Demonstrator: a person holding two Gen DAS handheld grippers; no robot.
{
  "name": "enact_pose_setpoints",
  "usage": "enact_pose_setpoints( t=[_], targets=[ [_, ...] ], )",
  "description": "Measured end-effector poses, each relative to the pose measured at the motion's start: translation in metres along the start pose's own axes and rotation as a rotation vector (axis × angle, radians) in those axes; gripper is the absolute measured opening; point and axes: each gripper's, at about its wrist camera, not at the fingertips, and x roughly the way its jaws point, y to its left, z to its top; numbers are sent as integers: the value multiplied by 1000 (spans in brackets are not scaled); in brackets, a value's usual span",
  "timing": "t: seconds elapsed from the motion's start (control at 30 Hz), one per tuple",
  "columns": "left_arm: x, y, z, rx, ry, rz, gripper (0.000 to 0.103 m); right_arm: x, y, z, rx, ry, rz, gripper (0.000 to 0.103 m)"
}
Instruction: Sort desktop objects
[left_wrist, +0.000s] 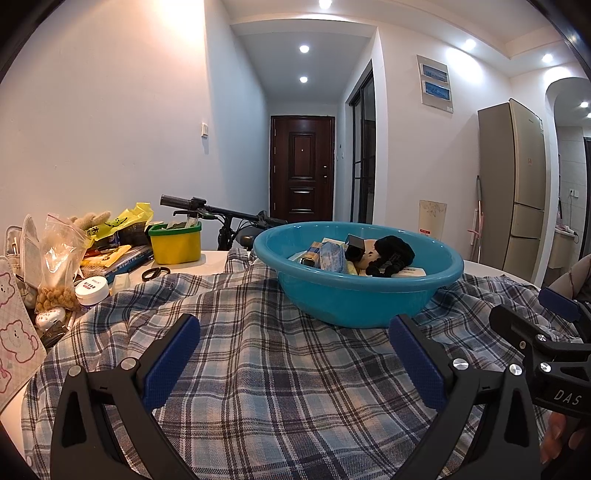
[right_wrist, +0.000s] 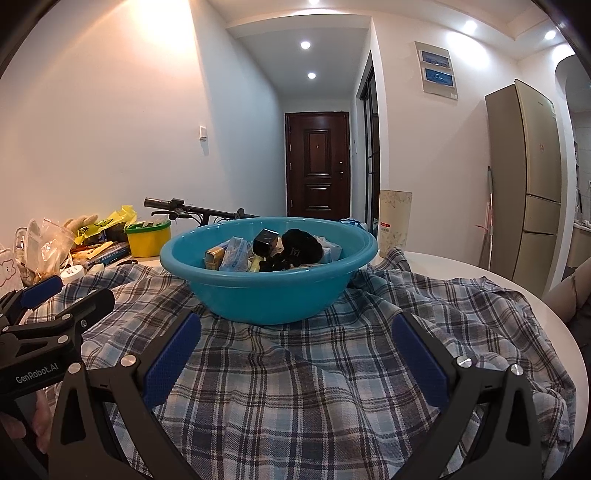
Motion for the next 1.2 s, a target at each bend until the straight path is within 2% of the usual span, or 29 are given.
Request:
enact_pose_setpoints(
  t=[0.8,1.2],
  targets=[
    [1,0,0,-1,4,-1,103,1,0,0,2,2,0,103],
    [1,1,0,-3,4,-1,103,7,-4,-1,14,37,-25,103]
  ],
)
